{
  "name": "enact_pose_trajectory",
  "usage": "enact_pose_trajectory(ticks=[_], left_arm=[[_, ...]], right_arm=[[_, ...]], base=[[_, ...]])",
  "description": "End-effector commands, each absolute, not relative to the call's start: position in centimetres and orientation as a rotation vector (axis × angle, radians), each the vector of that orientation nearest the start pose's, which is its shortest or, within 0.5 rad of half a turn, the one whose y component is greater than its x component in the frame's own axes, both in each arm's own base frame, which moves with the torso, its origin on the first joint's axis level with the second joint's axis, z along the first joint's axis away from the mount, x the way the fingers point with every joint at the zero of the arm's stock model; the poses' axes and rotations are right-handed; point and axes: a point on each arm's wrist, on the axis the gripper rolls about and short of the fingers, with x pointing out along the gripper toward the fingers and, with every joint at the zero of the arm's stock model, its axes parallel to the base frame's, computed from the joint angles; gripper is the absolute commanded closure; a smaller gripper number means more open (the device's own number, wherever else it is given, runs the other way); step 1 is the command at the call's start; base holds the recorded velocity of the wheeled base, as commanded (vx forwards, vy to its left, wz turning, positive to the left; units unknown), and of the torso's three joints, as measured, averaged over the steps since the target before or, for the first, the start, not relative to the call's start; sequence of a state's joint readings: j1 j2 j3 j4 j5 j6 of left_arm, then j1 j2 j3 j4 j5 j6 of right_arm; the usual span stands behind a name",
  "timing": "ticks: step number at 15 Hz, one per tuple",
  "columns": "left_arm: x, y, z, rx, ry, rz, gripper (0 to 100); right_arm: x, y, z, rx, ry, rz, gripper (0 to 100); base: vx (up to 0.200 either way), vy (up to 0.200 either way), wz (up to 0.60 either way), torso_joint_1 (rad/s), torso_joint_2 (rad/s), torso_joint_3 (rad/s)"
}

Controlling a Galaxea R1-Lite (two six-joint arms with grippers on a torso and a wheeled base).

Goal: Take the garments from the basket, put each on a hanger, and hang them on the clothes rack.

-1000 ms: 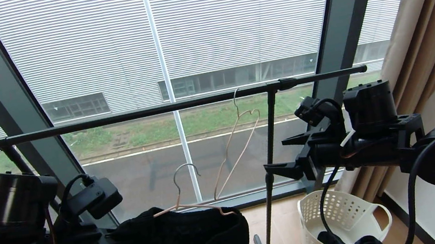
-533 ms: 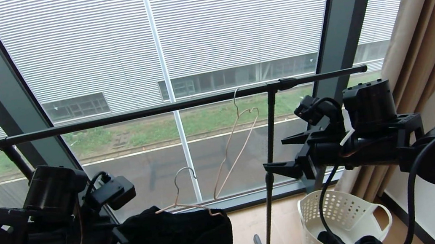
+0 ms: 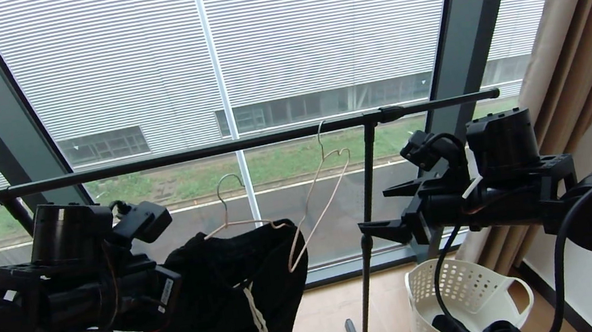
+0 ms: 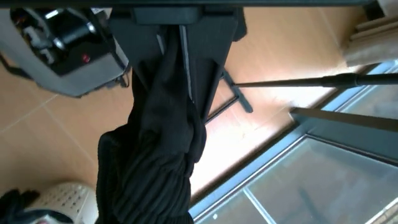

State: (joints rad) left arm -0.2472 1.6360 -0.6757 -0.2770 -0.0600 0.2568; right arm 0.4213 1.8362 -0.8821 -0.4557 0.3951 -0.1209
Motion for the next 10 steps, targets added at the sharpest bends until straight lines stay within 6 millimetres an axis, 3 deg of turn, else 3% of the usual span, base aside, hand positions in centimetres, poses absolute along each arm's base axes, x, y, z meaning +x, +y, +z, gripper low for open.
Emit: enact_pose_trajectory(ticks=[1,6,10], left_arm=[[25.2,-6.5,14.5,0.266,0.587,-0.361,100],[26.2,-6.8,16.2,0.174,0.495,-0.321,100],[29.0,-7.5,15.6,0.153,0.516,-0.262,100]], right_arm=[[29.8,14.3,14.1,-0.119,0.466,0.83,0],[29.7,14.5,14.0,-0.12,0.471,0.836,0],[29.7,14.5,13.9,-0.122,0.474,0.83,0]], base=[[0.0,0.0,0.0,0.0,0.0,0.0],[0.0,0.0,0.0,0.0,0.0,0.0],[0.0,0.0,0.0,0.0,0.0,0.0]])
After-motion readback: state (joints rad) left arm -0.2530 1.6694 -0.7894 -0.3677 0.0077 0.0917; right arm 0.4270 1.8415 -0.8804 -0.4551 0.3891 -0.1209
